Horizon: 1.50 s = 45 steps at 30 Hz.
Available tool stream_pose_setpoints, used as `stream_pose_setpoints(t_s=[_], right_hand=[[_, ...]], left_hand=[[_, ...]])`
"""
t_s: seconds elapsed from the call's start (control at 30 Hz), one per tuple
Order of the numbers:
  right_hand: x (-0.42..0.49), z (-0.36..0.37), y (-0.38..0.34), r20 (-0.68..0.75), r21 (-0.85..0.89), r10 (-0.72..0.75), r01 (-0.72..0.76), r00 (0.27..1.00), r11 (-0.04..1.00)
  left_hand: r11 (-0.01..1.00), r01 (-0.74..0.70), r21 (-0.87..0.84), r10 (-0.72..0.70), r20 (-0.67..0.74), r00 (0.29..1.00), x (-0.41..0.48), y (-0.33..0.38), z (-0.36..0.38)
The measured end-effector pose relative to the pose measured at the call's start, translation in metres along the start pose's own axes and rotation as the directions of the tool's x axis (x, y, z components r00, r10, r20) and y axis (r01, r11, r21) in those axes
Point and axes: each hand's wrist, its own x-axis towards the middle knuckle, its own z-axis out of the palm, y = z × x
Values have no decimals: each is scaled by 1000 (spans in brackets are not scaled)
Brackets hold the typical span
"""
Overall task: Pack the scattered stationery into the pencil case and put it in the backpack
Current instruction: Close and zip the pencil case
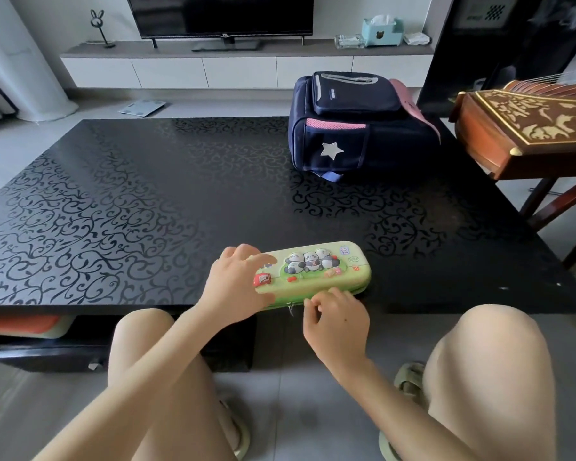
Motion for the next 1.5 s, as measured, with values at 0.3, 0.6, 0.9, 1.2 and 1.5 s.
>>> stream_pose_setpoints(t_s=[0.3, 0.6, 0.9, 1.2, 1.5], right_hand=[[2, 34, -43, 299, 122, 270, -317, 915, 941], [-2, 47, -34, 145, 4, 131, -133, 981, 991], [29, -14, 66, 245, -348, -161, 241, 956, 906], [144, -26, 103, 544, -385, -132, 386, 829, 839], [162, -18, 127, 553, -422, -383, 645, 740, 637]], left_hand=[[873, -332, 356, 167, 422, 891, 66, 7, 20], [880, -332, 341, 202, 363, 909, 67, -12, 28], [886, -355, 297, 272, 288, 918, 61, -20, 28], [944, -232, 237, 174, 243, 954, 66, -20, 34], [881, -393, 265, 319, 283, 905, 67, -30, 30]])
